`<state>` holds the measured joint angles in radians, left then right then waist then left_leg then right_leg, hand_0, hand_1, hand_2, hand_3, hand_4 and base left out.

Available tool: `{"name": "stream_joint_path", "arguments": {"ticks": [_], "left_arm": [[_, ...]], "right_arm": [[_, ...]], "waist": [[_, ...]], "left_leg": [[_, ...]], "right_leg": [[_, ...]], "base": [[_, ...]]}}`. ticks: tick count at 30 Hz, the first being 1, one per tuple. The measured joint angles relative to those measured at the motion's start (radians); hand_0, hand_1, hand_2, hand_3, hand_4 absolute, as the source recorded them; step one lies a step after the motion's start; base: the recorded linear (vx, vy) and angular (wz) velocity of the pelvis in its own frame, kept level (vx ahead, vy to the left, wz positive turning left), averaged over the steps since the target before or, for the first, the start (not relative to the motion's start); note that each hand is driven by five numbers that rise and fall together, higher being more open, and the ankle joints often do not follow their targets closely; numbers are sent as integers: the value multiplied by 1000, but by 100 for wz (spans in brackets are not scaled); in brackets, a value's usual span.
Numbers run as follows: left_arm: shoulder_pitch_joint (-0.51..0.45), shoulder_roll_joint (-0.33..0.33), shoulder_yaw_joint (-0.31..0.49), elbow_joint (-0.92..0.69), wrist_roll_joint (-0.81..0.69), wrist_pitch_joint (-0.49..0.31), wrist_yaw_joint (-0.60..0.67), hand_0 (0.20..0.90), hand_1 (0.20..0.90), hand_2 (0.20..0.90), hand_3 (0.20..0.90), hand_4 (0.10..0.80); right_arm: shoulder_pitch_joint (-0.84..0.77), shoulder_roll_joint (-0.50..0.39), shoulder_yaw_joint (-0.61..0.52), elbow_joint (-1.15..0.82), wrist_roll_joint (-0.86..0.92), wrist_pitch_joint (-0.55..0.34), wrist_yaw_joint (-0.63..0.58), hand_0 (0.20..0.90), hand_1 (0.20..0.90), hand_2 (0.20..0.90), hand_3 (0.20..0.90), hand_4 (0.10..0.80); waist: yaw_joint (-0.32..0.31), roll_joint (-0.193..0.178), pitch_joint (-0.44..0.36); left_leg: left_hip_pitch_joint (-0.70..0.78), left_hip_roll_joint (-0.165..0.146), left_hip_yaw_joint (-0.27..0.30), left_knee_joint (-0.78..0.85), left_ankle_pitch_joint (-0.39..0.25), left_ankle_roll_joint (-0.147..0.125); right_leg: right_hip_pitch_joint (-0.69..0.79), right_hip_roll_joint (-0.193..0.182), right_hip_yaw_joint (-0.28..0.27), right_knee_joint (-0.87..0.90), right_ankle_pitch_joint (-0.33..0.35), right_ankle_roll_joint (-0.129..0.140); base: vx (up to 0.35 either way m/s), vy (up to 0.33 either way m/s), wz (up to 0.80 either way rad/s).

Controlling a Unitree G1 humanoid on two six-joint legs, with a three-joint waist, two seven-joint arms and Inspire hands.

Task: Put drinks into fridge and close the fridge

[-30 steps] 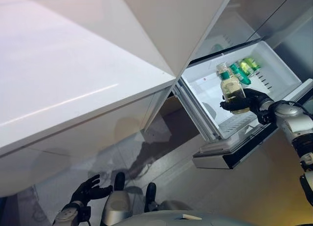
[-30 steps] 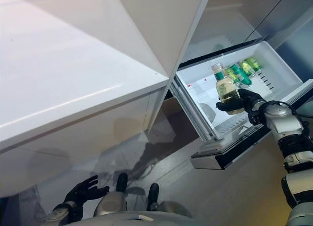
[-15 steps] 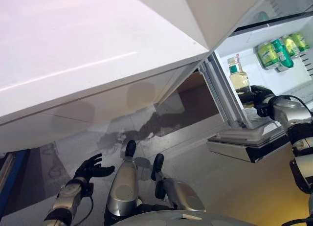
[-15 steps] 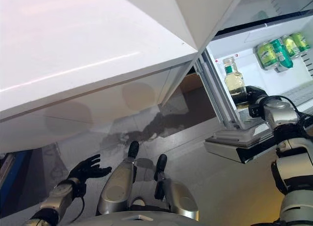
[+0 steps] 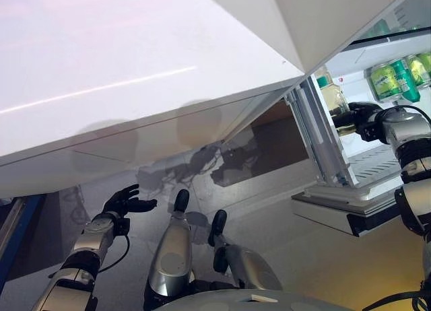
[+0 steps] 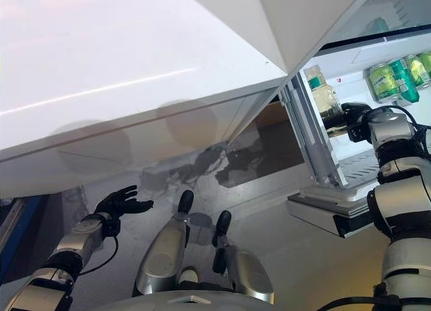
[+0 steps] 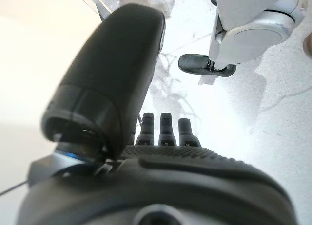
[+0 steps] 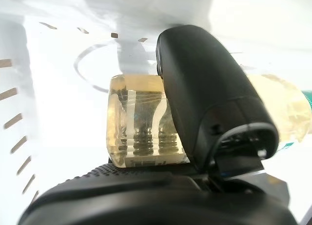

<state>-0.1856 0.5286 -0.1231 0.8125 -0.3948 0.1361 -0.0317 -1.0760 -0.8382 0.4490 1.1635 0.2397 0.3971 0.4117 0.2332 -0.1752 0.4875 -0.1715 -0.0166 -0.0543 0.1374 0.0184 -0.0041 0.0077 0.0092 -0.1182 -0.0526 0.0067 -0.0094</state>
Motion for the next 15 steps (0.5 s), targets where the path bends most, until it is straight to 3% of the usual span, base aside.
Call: {"name": "stream_joint_path", "arguments": {"ticks": [2,4,6,8,9,11,15], "left_arm": [[0,0,0,0,0,0,0,900,900,900,900,800],[3,3,0,0,0,10,-2,900,900,900,900,800],[8,4,0,0,0,15,-3,900,900,900,900,800],[9,4,0,0,0,15,-6,900,900,900,900,800],[9,4,0,0,1,15,-6,900,900,900,900,800],[9,4,0,0,1,16,-6,900,900,900,900,800],[9,4,0,0,1,16,-5,900,900,900,900,800]], "right_arm": [[-6,0,0,28,-22,5,13,328,328,328,233,133],[-6,0,0,32,-33,18,16,491,491,491,422,322],[-6,0,0,34,-35,24,24,488,488,488,420,320],[-6,0,0,45,-35,27,34,552,552,552,494,394],[-6,0,0,50,-35,30,37,632,632,632,587,487],[-6,0,0,51,-37,38,45,900,900,900,900,800],[-6,0,0,52,-51,46,55,900,900,900,900,800]], "waist": [[11,0,0],[12,0,0],[11,0,0],[10,0,0],[10,0,0],[10,0,0],[9,0,0]], "left_leg": [[0,0,0,0,2,0],[0,-1,-2,0,4,0],[0,-1,-1,0,7,0],[0,-1,-2,0,8,0],[0,-1,-2,0,9,0],[0,-1,-2,0,9,0],[6,-1,-2,0,10,0]], "right_leg": [[0,0,0,0,0,0],[1,0,-1,0,0,0],[1,-1,-2,1,0,0],[1,-1,-3,2,0,0],[1,-1,-3,3,0,0],[1,-1,-3,3,0,0],[7,-1,-3,3,0,0]], "base": [[0,0,0],[15,3,1],[0,0,0],[0,0,0],[0,0,0],[20,1,0],[18,1,0]]}}
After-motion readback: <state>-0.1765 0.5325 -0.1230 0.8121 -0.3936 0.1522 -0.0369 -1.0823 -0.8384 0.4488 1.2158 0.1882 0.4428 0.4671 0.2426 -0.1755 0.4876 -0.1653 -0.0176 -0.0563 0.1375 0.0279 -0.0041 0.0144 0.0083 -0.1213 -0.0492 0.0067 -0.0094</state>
